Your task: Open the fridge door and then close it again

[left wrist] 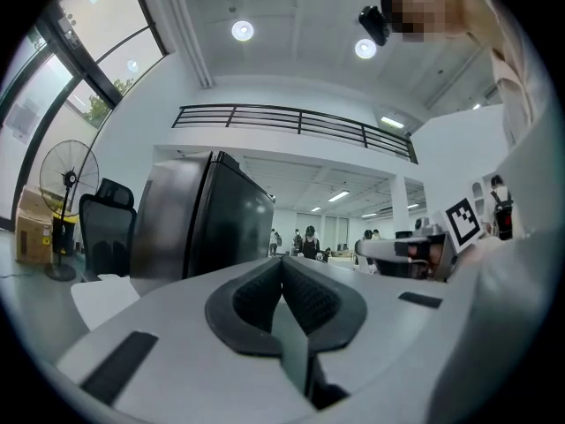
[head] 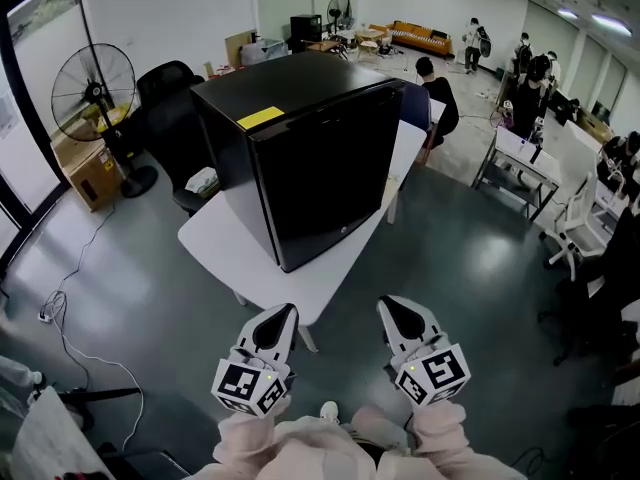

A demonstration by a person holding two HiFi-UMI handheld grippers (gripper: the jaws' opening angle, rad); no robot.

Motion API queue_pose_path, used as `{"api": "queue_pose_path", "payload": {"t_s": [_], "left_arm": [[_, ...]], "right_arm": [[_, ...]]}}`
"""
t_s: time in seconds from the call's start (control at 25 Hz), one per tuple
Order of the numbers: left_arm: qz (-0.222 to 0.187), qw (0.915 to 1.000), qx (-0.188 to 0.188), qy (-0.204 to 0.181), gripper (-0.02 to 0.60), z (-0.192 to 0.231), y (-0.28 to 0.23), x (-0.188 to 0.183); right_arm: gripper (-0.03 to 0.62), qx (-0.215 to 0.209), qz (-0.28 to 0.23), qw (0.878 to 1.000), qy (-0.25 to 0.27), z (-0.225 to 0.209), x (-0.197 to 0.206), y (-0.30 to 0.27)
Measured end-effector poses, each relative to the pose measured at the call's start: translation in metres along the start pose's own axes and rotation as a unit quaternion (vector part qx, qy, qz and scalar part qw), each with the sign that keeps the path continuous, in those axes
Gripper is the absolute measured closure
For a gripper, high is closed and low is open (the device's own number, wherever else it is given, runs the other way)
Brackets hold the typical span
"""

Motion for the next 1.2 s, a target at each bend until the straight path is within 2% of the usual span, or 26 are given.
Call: {"api": "queue_pose_path", "payload": {"t_s": [0.24,0.44,0.52,0.64,0.68,1.0,1.2], "left_arm": [[-0.009,0.9998,-0.009,-0.014,0.569,0.02,-0.012,-0.024],[-0.016,0.9994,-0.019,-0.023,0.569,0.034,-0.024,-0.037],[-0.02,0.9991,-0.028,-0.023,0.569,0.04,-0.03,-0.041],[-0.022,0.9987,-0.039,-0.025,0.569,0.05,-0.046,-0.05],[-0.022,0.9985,-0.043,-0.025,0.569,0.053,-0.053,-0.053],[-0.032,0.9953,-0.083,-0.04,0.569,0.085,-0.089,-0.075],[-0.04,0.9928,-0.102,-0.048,0.569,0.094,-0.099,-0.09]], "right_arm": [[0.576,-0.063,-0.032,0.994,0.083,-0.015,-0.041,-0.043],[0.571,-0.113,-0.048,0.981,0.151,-0.026,-0.071,-0.084],[0.541,-0.14,-0.052,0.974,0.173,-0.028,-0.081,-0.102],[0.402,-0.196,-0.046,0.958,0.207,-0.029,-0.094,-0.129],[0.388,-0.209,-0.042,0.952,0.222,-0.03,-0.098,-0.139],[0.387,-0.281,-0.051,0.903,0.321,-0.037,-0.136,-0.208],[0.387,-0.304,-0.026,0.861,0.406,-0.043,-0.152,-0.243]]}}
Point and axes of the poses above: the fingertips, and each gripper's own axes: y backward along the fingers, z to its left, x out of its underside, the point moved 2 cm from there along y, backward along the fingers, and after that the axes turned 8 degrees about y, right-handed, at the moved point
